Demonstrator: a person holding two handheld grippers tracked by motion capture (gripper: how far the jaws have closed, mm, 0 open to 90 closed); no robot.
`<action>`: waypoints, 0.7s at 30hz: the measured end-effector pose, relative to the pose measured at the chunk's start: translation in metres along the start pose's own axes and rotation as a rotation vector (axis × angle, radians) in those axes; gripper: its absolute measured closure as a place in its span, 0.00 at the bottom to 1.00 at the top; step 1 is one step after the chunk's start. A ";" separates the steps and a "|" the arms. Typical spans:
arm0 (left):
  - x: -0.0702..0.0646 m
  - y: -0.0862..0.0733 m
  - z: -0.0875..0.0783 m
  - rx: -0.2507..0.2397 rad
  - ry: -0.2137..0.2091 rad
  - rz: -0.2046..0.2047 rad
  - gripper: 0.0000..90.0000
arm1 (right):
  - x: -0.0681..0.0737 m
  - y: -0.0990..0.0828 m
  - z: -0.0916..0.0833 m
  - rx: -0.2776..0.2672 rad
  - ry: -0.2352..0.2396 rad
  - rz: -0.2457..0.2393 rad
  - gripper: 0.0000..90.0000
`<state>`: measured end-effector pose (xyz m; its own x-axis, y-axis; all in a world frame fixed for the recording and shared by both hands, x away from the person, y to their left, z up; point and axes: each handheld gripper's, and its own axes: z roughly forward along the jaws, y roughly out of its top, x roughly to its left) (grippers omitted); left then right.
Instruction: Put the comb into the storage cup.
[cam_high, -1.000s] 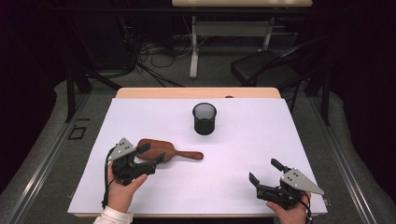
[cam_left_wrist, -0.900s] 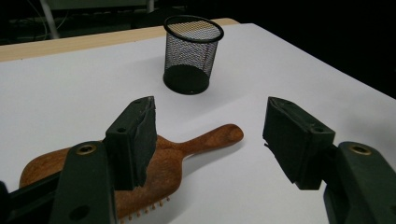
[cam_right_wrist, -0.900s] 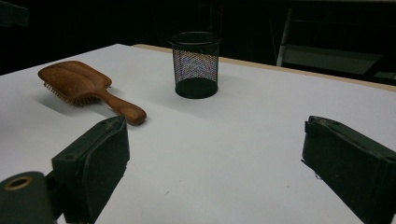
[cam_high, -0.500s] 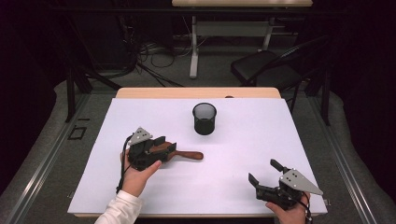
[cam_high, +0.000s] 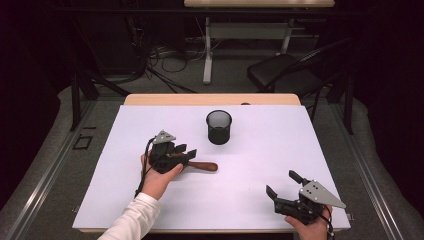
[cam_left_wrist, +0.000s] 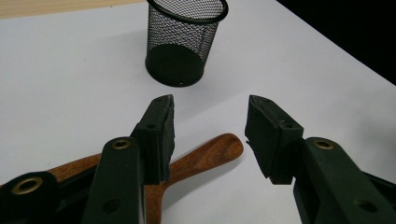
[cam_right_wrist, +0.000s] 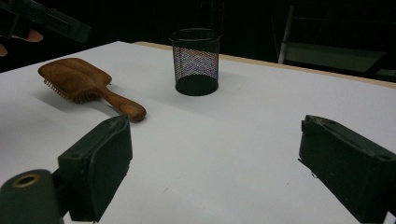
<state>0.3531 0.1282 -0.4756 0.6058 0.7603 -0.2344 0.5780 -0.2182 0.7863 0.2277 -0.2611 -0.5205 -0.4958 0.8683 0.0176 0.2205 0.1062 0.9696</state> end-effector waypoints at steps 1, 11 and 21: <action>0.000 0.001 0.002 0.004 0.002 0.000 0.58 | 0.000 0.000 0.000 0.001 -0.001 0.003 0.11; -0.005 0.010 0.016 0.046 0.026 -0.022 0.60 | -0.001 0.000 0.000 0.004 0.000 0.007 0.11; -0.004 0.013 0.031 0.076 0.056 -0.052 0.65 | -0.001 0.000 0.000 0.004 0.005 0.004 0.11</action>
<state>0.3748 0.1031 -0.4818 0.5438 0.8043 -0.2395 0.6485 -0.2217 0.7282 0.2285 -0.2618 -0.5210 -0.4988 0.8664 0.0226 0.2258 0.1047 0.9685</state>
